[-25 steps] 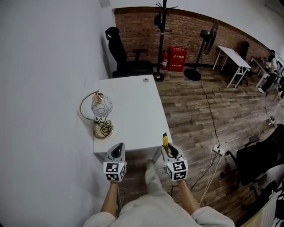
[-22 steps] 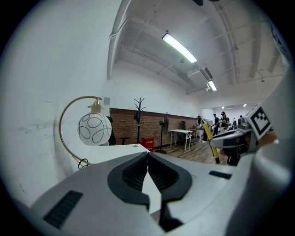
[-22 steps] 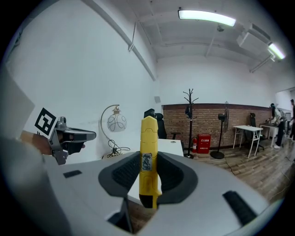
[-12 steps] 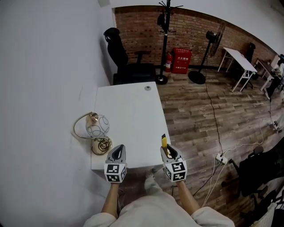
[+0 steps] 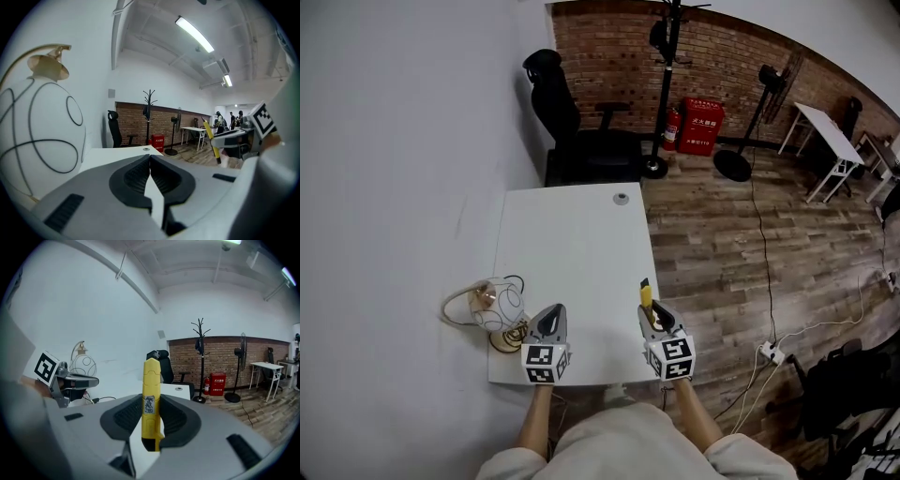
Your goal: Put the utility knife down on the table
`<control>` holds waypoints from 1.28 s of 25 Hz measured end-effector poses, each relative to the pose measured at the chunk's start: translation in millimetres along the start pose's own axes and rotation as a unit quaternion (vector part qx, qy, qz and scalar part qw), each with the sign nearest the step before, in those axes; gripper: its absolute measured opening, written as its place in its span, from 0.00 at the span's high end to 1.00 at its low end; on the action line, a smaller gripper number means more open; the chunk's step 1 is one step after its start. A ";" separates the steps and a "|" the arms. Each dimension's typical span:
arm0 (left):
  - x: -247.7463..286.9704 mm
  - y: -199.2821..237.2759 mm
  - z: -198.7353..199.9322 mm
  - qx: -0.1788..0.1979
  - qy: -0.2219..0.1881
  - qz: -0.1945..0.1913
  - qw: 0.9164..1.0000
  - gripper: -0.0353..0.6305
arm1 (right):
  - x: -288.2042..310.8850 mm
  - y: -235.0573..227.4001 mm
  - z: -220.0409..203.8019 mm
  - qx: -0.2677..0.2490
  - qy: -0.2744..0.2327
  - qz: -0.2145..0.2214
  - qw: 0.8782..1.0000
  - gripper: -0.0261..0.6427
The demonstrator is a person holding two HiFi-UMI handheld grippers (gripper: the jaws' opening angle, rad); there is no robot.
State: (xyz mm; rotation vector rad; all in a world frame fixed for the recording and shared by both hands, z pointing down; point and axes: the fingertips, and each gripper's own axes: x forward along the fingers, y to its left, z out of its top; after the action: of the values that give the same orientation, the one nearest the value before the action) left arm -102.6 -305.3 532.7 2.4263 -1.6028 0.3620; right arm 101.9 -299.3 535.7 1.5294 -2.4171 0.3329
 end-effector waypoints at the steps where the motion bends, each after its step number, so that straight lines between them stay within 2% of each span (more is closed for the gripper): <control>1: 7.4 1.2 0.9 0.000 0.003 0.001 1.000 0.94 | 7.1 -4.2 1.1 0.001 0.002 0.003 1.000 0.80; 14: 53.4 25.0 -12.6 -0.001 0.035 0.006 0.999 0.94 | 62.8 -18.7 -19.4 0.010 0.045 0.024 0.999 0.80; 32: 80.7 39.8 -75.6 -0.035 0.082 -0.046 0.995 0.94 | 96.4 7.5 -87.7 0.020 0.124 0.011 0.992 0.80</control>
State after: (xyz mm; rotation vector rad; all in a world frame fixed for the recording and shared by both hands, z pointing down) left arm -115.4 -367.7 631.5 2.3414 -1.4076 0.4691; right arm 63.9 -348.9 650.3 1.3854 -2.2470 0.5459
